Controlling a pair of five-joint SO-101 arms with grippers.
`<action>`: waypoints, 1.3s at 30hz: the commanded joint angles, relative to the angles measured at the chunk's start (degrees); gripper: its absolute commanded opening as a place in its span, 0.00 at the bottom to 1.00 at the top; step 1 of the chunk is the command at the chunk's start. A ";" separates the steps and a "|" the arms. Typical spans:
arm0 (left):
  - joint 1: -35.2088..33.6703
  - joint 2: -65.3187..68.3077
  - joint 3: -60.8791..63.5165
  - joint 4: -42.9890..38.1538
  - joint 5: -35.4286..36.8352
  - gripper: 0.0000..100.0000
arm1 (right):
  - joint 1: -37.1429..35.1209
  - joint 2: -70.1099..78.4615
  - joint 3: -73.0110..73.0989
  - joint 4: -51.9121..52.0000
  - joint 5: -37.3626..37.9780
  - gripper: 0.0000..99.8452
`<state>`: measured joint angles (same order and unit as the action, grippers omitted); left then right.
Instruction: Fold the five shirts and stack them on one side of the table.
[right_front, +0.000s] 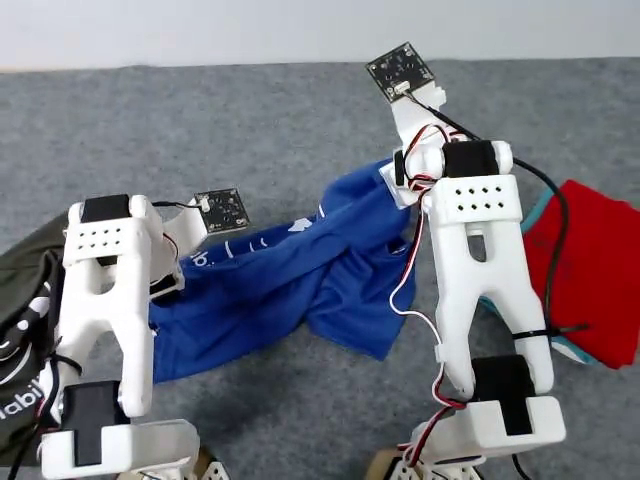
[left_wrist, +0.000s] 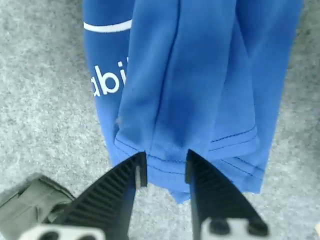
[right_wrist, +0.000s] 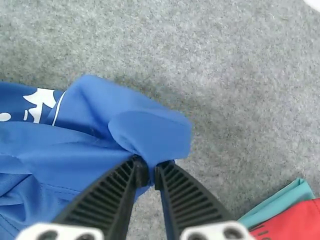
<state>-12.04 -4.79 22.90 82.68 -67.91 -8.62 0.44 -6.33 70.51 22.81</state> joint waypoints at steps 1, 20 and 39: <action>-0.53 0.79 -1.01 -1.49 -0.79 0.15 | 0.57 -0.13 -0.44 0.48 -0.53 0.01; -2.02 11.25 -3.38 -7.91 -0.70 0.04 | 0.31 2.59 -0.70 0.04 -0.53 0.01; -1.93 -2.20 -16.57 4.13 -0.44 0.01 | 0.66 2.33 -11.78 7.34 -0.53 0.01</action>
<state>-13.98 -3.03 8.57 84.88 -67.91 -8.62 3.52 -14.68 77.19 22.81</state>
